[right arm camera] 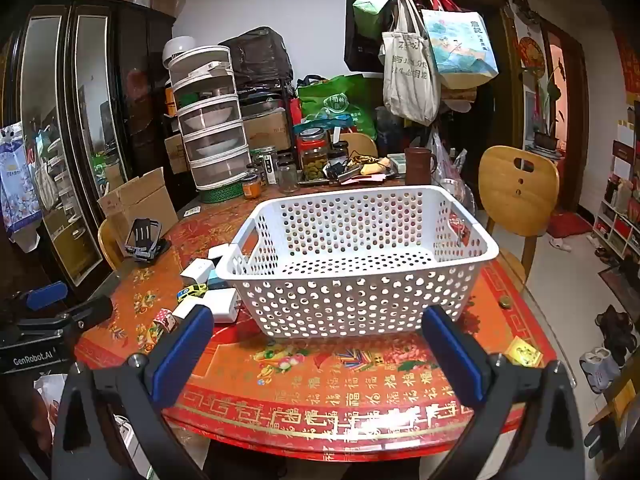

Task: Organize rigid objects

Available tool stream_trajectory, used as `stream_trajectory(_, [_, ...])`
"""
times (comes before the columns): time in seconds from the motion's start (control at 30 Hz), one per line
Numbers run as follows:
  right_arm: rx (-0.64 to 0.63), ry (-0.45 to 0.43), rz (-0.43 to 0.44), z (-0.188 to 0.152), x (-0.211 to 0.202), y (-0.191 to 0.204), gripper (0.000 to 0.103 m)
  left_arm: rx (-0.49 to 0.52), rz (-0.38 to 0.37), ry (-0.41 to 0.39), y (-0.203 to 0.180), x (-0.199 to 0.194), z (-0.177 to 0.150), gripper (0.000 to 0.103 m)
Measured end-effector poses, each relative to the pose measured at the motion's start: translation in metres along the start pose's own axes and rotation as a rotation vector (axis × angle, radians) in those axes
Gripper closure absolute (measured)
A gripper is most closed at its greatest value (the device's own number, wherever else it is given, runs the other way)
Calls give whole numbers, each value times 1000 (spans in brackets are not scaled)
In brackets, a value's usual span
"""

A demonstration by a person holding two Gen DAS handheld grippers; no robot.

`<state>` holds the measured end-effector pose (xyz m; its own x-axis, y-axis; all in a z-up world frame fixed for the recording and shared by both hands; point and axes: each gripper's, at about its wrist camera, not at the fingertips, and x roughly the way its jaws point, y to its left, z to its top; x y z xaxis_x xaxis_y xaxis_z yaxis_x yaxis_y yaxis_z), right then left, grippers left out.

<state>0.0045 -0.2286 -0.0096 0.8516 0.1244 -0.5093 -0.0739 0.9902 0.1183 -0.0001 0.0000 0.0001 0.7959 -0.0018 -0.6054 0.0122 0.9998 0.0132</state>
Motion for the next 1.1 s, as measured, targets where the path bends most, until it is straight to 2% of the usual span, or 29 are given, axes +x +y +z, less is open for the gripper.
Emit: stream_trajectory(1.1, [2,2,2,1,0,-1,0,-8,-6,2,1,2,-4,1])
